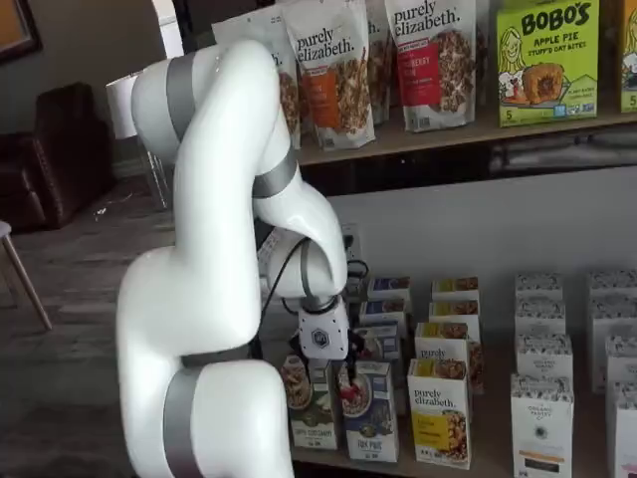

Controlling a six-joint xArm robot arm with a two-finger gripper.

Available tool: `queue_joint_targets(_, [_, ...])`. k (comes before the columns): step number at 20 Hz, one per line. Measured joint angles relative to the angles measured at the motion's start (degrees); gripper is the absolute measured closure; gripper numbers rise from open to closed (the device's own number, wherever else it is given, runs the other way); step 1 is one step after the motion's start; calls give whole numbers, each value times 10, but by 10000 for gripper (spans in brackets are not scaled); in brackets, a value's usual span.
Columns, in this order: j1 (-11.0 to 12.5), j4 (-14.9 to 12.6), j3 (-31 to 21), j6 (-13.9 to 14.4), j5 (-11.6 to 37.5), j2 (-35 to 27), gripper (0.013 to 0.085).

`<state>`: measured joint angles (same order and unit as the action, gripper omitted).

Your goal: Pick up the blue and white box that is on the bottom shelf, the second box from the left

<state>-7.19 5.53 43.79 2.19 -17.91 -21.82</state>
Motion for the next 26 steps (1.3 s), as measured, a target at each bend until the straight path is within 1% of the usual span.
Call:
queue_joint_targets(3, [3,31,17,-33,9,-20,130])
queue_joint_targets(4, [6,26,24,-31,12,-27,130])
queue_joint_targets(6, [14,-8,42,-6,11,-43,130])
queue_joint_targets(9, [21,-41,62,19,7,-61,130])
queue_joint_targets(11, [24,-52,74,25,6,-71,130])
queue_joint_targets(18, [28,-23,115,-6,0,-106,130])
queue_joint_targets(20, [29,-20,125,-10,-2,-115,130])
queue_joint_targets(26, [33,-35,160,1,-6,-143,130])
